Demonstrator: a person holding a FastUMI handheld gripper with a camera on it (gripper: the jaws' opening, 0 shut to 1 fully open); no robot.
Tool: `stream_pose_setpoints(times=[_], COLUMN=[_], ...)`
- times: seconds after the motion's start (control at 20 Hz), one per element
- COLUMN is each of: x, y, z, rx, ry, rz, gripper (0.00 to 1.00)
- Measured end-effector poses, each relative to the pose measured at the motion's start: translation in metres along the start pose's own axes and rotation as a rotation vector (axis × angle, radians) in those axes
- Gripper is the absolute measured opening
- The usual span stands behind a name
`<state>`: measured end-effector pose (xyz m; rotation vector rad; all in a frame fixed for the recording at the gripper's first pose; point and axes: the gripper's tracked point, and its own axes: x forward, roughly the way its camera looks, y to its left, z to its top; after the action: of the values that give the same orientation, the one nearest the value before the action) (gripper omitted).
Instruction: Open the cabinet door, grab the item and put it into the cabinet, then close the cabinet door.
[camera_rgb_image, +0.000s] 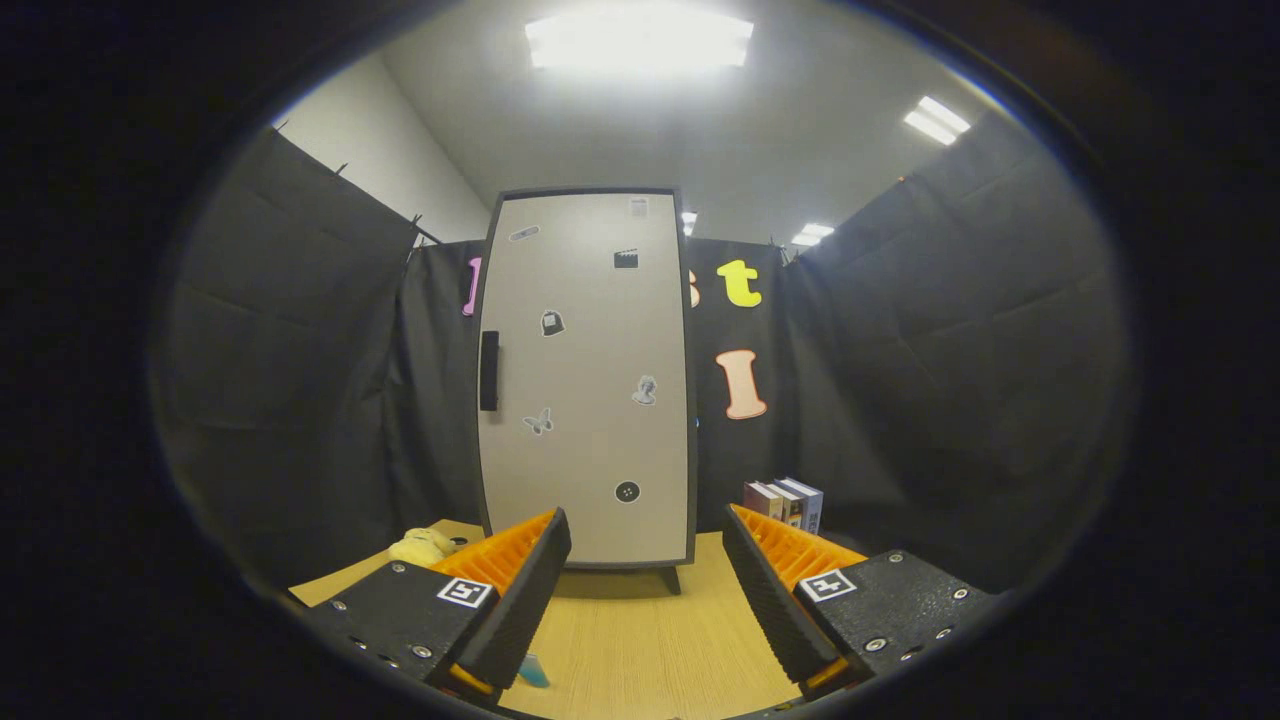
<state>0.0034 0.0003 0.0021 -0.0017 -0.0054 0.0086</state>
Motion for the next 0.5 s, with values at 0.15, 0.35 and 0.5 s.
stream_pose_setpoints(times=[0.15, 0.35, 0.5], x=[0.0017, 0.0054, 0.0081], y=[-0.0006, 0.0015, 0.0046], z=[-0.0003, 0.0017, 0.0010], rx=[0.004, 0.009, 0.004], ry=[0.002, 0.002, 0.003], rz=[-0.002, 0.001, 0.007], gripper=[0.95, 0.95, 0.95])
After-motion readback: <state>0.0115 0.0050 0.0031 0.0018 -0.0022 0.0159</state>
